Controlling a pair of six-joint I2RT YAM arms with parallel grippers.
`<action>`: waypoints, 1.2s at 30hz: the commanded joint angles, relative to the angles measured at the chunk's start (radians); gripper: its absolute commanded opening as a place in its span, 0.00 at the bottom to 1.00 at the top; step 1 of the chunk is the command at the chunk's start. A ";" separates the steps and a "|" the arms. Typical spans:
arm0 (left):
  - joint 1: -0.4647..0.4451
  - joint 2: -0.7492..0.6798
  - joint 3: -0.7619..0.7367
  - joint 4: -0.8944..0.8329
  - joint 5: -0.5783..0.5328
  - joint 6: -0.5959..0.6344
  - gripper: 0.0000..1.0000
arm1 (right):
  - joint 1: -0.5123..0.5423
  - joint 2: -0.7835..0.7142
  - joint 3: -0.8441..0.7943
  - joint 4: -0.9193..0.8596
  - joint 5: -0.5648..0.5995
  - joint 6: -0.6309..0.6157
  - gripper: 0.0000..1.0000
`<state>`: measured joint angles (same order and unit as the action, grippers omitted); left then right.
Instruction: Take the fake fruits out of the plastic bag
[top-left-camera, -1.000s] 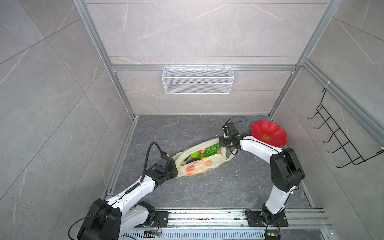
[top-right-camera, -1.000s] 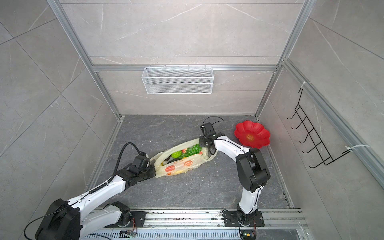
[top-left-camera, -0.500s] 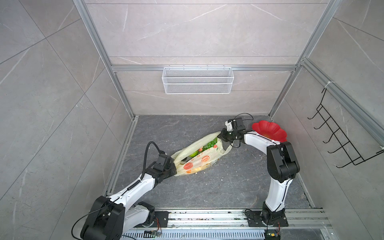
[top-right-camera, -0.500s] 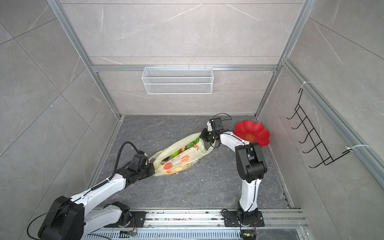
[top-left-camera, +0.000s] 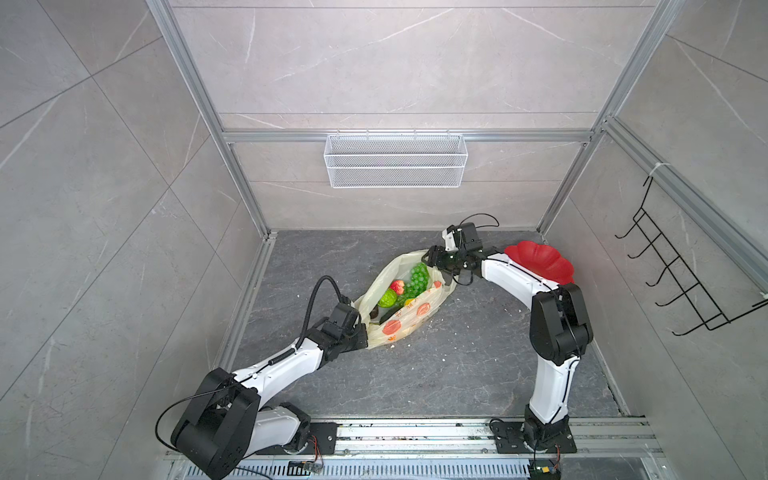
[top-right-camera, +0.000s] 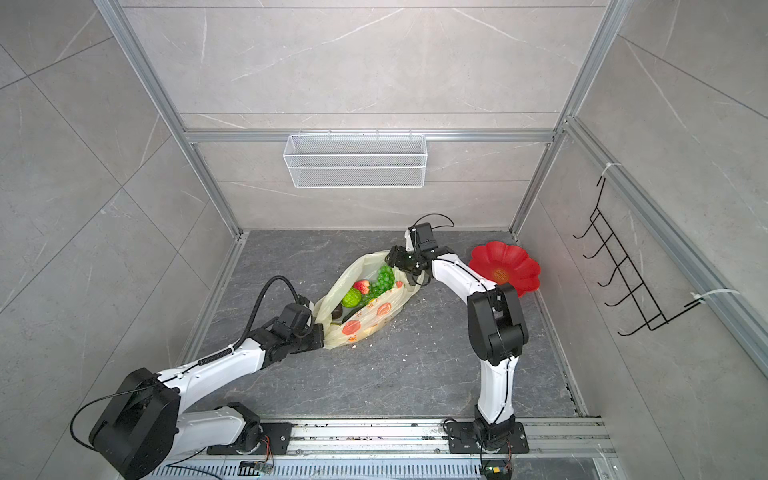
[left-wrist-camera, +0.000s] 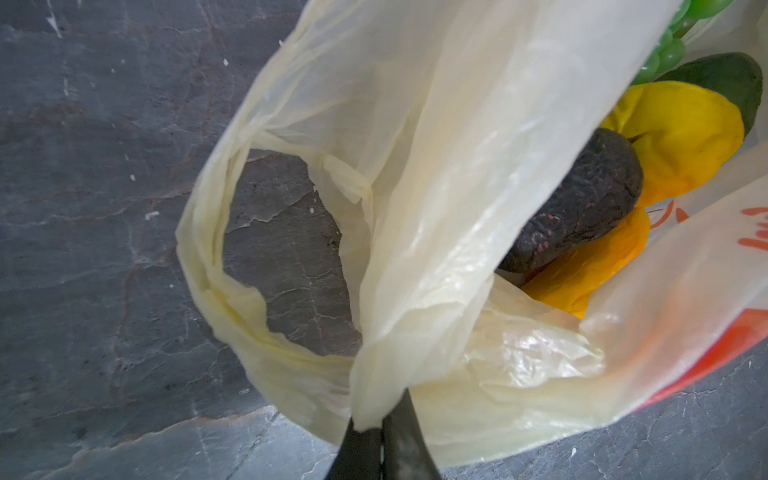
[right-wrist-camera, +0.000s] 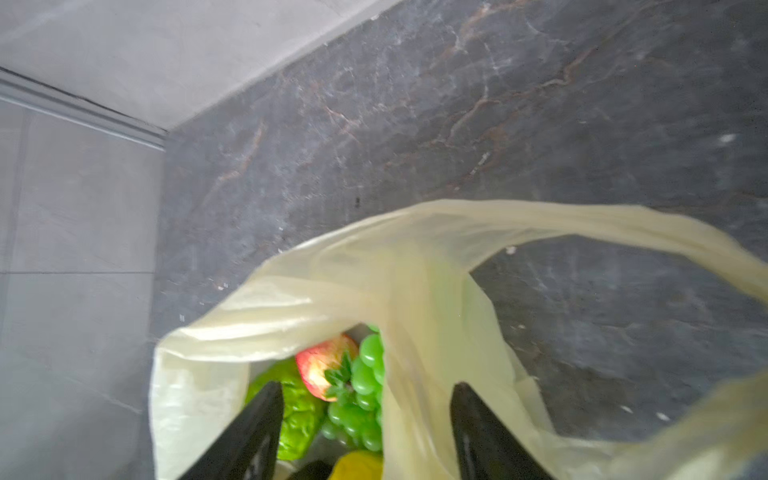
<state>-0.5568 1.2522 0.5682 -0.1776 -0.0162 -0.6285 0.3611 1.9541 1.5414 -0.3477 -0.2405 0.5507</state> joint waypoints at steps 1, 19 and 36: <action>-0.006 0.018 0.009 0.022 0.007 0.017 0.01 | 0.048 -0.105 0.006 -0.163 0.225 -0.058 0.76; -0.009 0.028 0.009 0.012 -0.026 -0.028 0.08 | 0.086 -0.306 -0.399 -0.087 0.233 0.017 0.44; -0.009 0.023 -0.034 0.035 -0.022 -0.100 0.07 | 0.052 -0.285 -0.571 -0.034 0.348 0.067 0.01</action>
<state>-0.5636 1.2819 0.5568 -0.1280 -0.0162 -0.6968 0.4183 1.6398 0.9852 -0.3901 0.0418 0.6075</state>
